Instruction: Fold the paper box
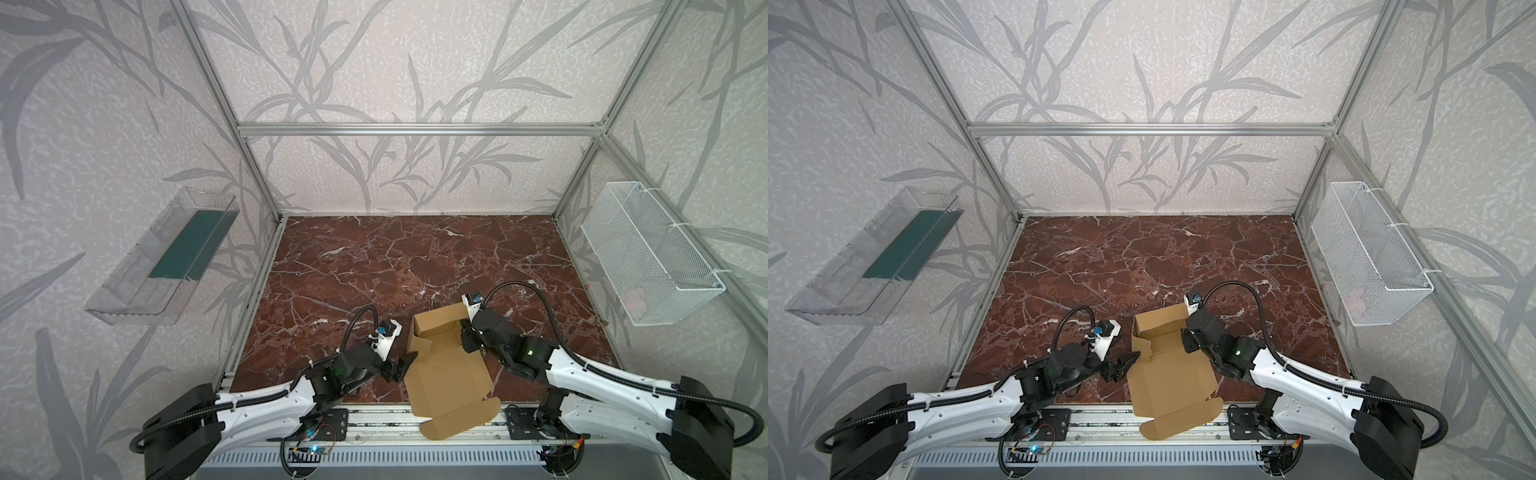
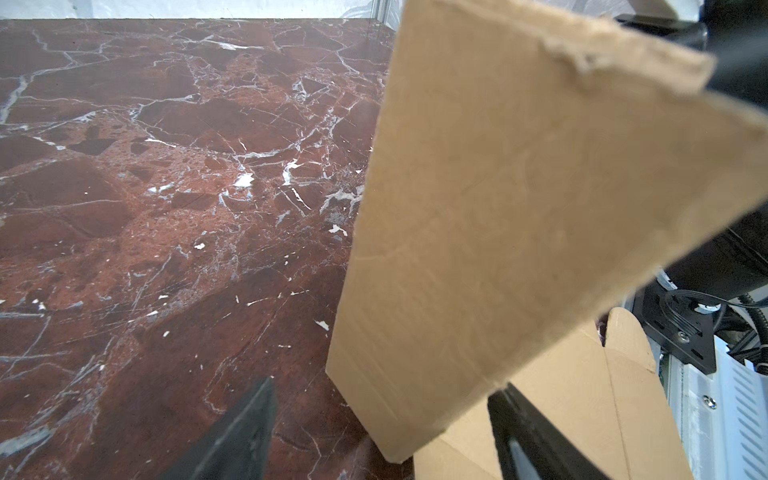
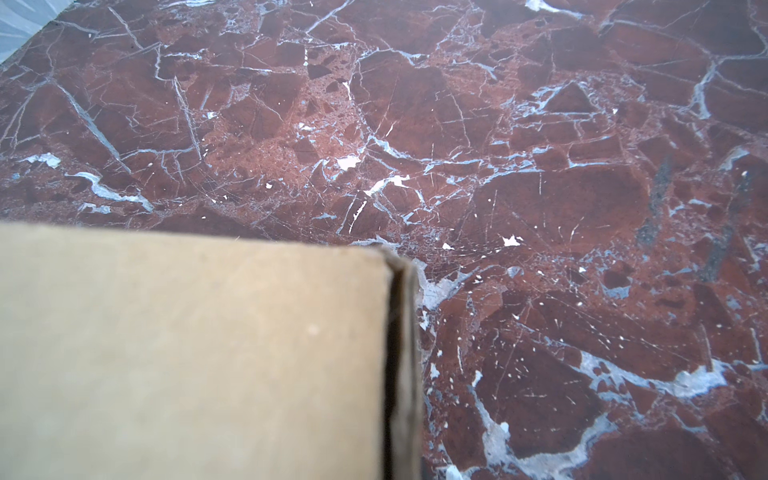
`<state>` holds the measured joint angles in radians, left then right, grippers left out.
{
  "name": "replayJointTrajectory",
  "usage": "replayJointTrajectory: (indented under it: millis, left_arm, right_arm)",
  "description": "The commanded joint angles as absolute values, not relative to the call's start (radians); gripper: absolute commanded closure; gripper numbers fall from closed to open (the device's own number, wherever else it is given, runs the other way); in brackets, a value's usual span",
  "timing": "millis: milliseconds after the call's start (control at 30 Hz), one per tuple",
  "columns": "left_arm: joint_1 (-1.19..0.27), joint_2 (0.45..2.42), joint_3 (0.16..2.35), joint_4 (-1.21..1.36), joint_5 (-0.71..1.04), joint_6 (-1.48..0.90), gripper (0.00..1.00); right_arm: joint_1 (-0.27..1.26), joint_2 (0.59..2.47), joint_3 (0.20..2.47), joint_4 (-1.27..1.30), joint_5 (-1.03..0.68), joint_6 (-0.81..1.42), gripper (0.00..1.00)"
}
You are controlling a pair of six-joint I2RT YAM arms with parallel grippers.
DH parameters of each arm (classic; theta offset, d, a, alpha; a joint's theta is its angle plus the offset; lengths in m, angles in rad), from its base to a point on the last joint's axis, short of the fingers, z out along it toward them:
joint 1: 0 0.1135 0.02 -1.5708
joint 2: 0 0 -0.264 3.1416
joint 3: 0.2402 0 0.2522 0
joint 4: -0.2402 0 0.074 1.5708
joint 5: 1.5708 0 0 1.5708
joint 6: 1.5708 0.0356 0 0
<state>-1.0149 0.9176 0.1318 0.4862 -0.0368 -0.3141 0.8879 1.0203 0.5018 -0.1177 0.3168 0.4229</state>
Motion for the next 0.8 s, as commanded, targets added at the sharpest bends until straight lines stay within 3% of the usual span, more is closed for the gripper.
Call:
replayJointTrajectory:
  millis: [0, 200, 433, 767]
  left_arm:
    - [-1.018, 0.928, 0.176, 0.511, -0.063, -0.306, 0.19]
    - [-1.017, 0.948, 0.197, 0.507, -0.1, -0.281, 0.2]
    - [-1.018, 1.035, 0.244, 0.53, -0.108, -0.276, 0.3]
    - [-1.023, 1.051, 0.273, 0.502, -0.284, -0.289, 0.41]
  right_arm:
    - [0.884, 1.019, 0.511, -0.119, 0.33, 0.437, 1.0]
    - [0.883, 1.025, 0.508, -0.112, 0.319, 0.446, 1.0]
    - [0.885, 1.031, 0.509, -0.121, 0.315, 0.471, 1.0]
    - [0.885, 1.009, 0.512, -0.168, 0.317, 0.515, 1.0]
